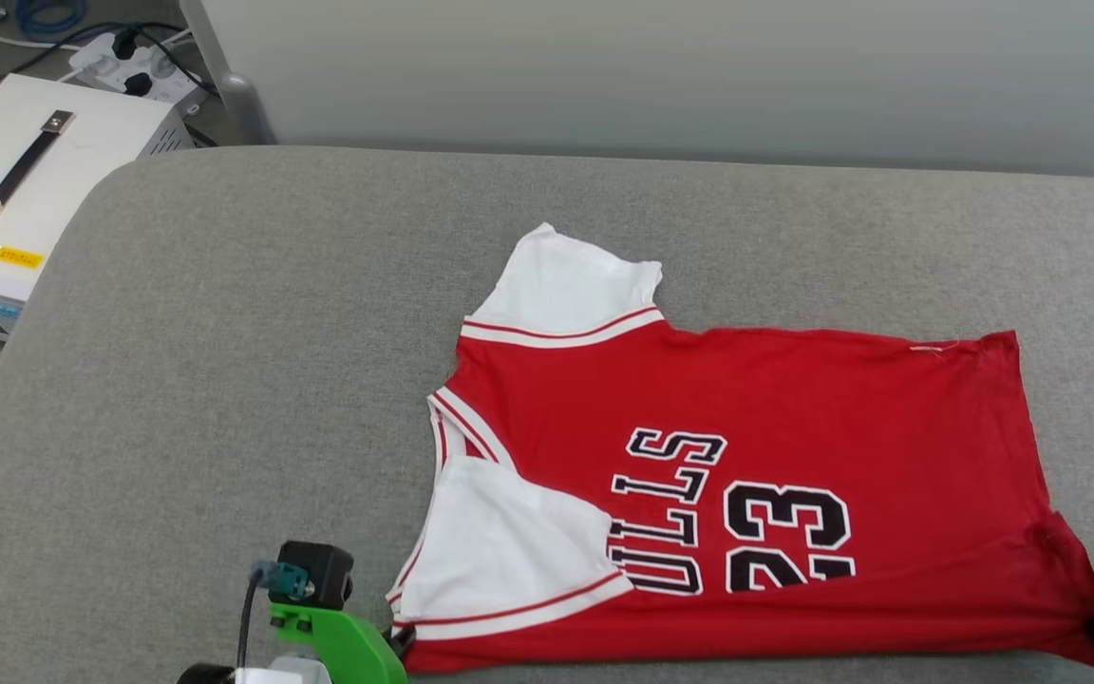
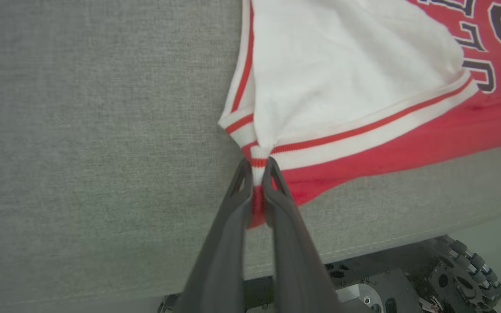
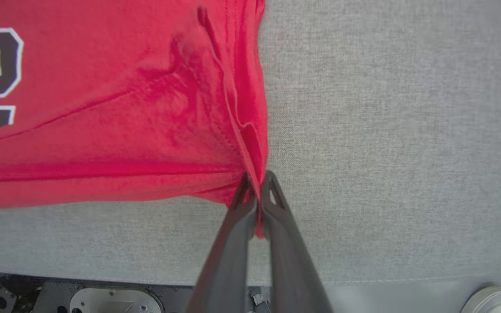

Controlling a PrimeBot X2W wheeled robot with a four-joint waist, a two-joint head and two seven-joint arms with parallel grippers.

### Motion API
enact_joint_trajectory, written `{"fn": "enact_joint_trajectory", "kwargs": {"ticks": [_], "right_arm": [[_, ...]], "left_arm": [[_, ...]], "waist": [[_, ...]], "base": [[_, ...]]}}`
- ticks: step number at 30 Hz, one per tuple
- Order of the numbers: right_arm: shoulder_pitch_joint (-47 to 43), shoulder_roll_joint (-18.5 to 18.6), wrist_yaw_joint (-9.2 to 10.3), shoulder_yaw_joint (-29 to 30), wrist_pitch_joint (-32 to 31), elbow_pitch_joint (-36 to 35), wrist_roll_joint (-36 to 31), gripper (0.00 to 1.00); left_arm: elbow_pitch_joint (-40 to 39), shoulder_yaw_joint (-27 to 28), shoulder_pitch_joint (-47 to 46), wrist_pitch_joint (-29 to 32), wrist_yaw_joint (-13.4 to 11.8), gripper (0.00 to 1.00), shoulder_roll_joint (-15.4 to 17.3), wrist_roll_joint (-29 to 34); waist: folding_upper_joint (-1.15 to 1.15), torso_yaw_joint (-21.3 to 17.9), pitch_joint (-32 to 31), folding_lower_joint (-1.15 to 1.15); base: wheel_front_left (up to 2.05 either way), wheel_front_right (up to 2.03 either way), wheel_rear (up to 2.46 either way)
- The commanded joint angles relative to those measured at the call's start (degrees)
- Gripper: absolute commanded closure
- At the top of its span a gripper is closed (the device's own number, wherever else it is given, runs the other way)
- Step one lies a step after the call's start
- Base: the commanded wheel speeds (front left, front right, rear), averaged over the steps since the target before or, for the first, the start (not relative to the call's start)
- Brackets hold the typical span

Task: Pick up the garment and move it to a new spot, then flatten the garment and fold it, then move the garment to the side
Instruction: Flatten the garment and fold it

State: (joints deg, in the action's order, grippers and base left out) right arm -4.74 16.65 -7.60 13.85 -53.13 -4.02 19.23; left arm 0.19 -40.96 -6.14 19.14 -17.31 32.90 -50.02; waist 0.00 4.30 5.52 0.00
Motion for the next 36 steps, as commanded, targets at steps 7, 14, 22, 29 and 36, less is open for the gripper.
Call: {"fn": "enact_joint_trajectory", "kwargs": {"ticks": [7, 14, 22, 29, 36], "right_arm": [[-4.9, -1.1, 0.11, 2.4, -0.4, 0.0, -0.3, 1.0], [-4.7, -4.0, 0.11, 3.1, 2.8, 0.6, -1.1, 0.0], [-1.2, -6.3, 0.11, 4.6, 11.1, -1.1, -0.5, 0.0], [1.0, -5.2, 0.11, 1.8, 24.5, -4.9, 1.3, 0.0], [1.4, -4.0, 0.11, -1.0, 39.9, -5.8, 0.9, 0.0]], "left_arm": [[0.4, -1.7, 2.7, 0.7, 0.0, 1.0, -0.2, -0.9], [2.7, -1.8, 1.9, -2.5, 0.3, 0.0, -2.1, 0.3], [3.4, 1.9, -0.5, -13.1, 2.4, 0.0, -3.8, 2.0], [2.4, 5.7, -3.3, -29.2, 4.6, 0.0, -5.1, 7.0], [2.3, 9.9, -2.7, -34.0, 6.1, 0.0, -8.4, 10.0]], "waist": [[0.0, -0.1, -1.6, 0.0], [0.0, -0.7, -1.8, 0.0], [0.0, -1.3, -3.5, 0.0], [0.0, -1.9, -4.6, 0.0], [0.0, -2.4, -4.6, 0.0]], "base": [[0.0, 0.0, 0.0], [0.0, 0.0, 0.0], [0.0, 0.0, 0.0], [0.0, 0.0, 0.0], [0.0, 0.0, 0.0]]}}
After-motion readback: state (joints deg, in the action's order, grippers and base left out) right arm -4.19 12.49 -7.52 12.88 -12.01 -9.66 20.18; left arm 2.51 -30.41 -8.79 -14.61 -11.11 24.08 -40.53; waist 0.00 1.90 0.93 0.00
